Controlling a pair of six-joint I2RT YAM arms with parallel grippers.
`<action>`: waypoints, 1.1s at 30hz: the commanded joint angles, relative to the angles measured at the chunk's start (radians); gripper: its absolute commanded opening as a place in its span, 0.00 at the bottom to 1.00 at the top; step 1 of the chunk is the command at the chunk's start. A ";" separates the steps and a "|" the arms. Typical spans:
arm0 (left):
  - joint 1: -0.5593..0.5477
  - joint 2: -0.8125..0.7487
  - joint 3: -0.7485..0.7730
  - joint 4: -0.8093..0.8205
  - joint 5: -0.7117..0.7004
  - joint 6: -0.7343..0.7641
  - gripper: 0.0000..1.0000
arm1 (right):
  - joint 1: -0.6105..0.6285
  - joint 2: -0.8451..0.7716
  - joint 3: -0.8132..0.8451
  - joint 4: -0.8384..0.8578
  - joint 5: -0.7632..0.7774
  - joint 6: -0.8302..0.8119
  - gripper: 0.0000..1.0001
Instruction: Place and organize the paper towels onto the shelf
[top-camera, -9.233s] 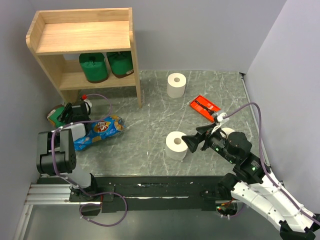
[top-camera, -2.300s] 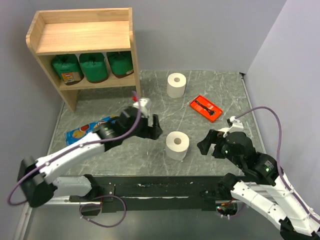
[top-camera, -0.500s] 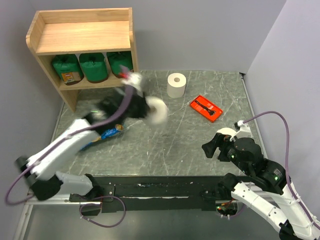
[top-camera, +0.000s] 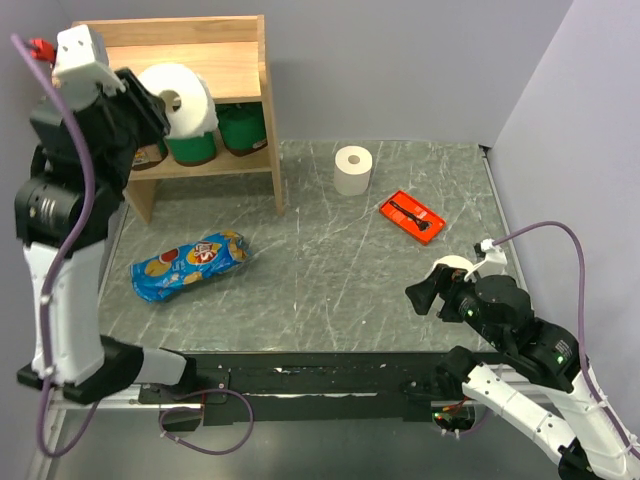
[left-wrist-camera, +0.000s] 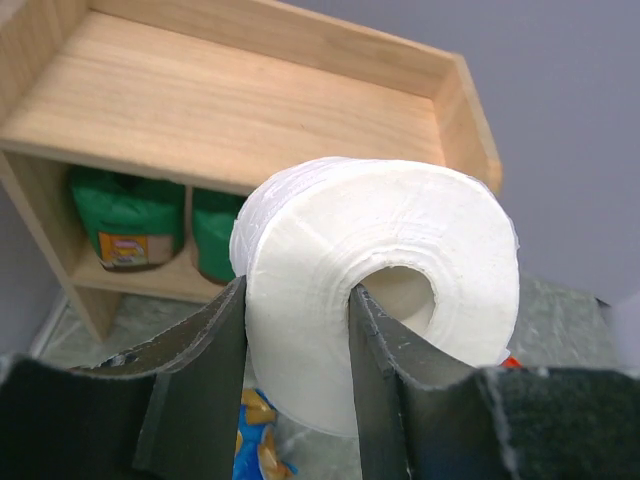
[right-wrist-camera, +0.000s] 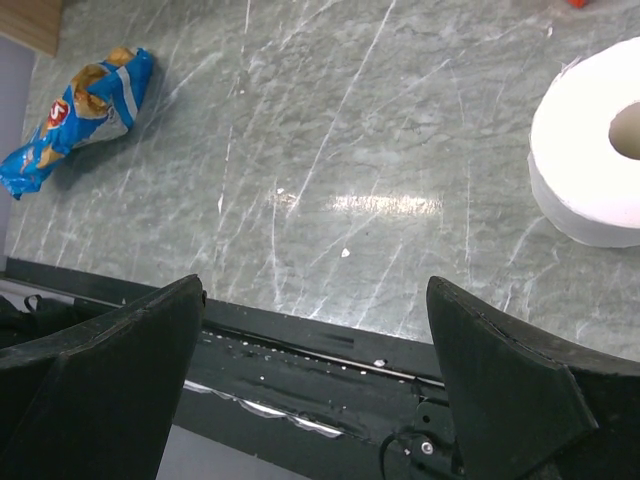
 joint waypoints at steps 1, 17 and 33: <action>0.124 0.109 0.103 0.061 0.133 0.049 0.26 | 0.003 -0.003 0.041 -0.016 0.012 -0.007 0.99; 0.263 0.166 0.108 0.277 0.319 -0.015 0.26 | 0.003 0.003 0.044 -0.037 0.015 -0.007 0.99; 0.299 0.274 0.143 0.425 0.385 -0.092 0.29 | 0.003 0.017 0.078 -0.065 0.020 -0.009 0.99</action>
